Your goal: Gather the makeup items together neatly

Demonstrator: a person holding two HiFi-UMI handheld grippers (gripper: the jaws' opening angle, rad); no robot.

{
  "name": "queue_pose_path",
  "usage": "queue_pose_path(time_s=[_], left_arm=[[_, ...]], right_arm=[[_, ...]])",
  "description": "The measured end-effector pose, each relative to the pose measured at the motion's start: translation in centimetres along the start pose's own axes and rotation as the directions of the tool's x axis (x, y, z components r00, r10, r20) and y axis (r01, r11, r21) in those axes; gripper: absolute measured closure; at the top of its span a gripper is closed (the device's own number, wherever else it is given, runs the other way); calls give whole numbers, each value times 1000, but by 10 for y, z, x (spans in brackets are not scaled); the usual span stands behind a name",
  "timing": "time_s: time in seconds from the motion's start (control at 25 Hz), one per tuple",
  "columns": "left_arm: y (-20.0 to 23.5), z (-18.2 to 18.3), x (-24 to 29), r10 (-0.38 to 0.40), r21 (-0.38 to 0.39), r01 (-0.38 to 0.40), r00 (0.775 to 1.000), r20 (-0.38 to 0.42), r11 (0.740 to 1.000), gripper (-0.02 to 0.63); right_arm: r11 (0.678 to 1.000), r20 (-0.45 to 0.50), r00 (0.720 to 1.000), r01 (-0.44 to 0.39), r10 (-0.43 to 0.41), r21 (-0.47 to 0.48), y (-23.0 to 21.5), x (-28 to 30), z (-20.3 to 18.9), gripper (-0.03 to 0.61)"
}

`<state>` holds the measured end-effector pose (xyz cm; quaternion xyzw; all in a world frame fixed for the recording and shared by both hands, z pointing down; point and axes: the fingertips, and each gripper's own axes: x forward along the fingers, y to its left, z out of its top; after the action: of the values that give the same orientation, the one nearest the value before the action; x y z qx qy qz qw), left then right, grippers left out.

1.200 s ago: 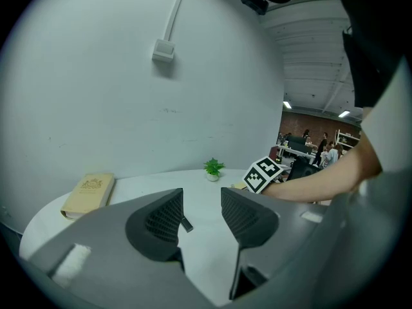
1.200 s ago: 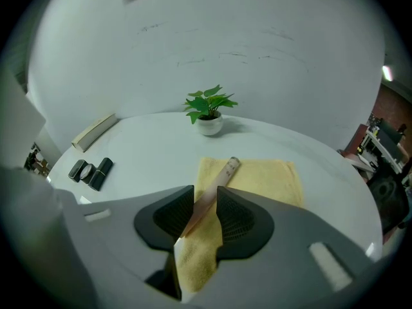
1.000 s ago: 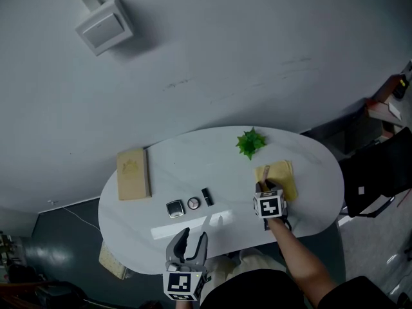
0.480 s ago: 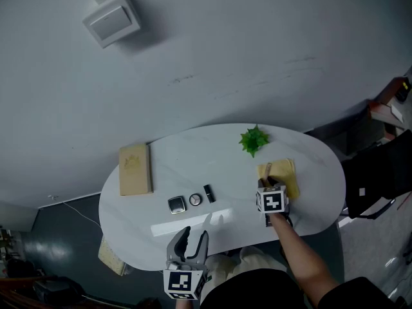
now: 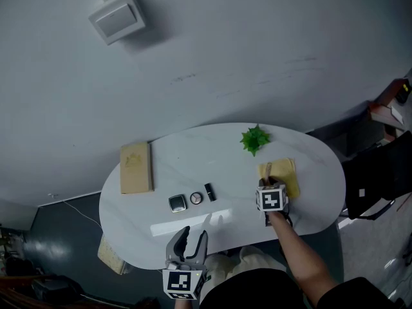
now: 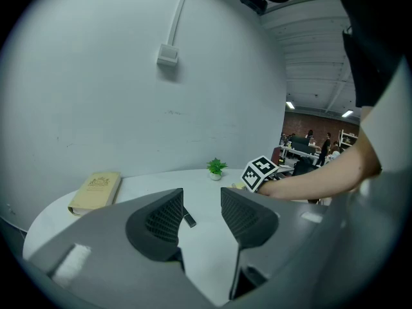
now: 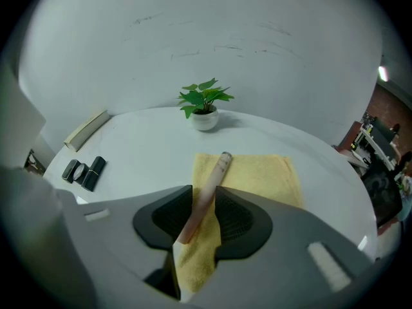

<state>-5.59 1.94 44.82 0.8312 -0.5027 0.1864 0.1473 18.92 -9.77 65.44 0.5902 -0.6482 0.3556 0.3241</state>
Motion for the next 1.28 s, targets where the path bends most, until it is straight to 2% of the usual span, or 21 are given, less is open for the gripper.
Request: queue_pose_path(time_s=[0.4, 0.72, 1.28], left_arm=[[4, 1, -6, 4, -5, -4, 1000, 13, 1000, 436], [10, 0, -12, 17, -12, -17, 1000, 24, 1000, 436], [28, -3, -22, 60, -38, -59, 998, 30, 998, 437]], right_arm=[[1000, -1, 1000, -4, 4, -24, 3, -12, -8, 494], [999, 3, 1000, -16, 16, -43, 13, -16, -13, 502], [993, 28, 995, -88, 91, -82, 64, -15, 5, 502]])
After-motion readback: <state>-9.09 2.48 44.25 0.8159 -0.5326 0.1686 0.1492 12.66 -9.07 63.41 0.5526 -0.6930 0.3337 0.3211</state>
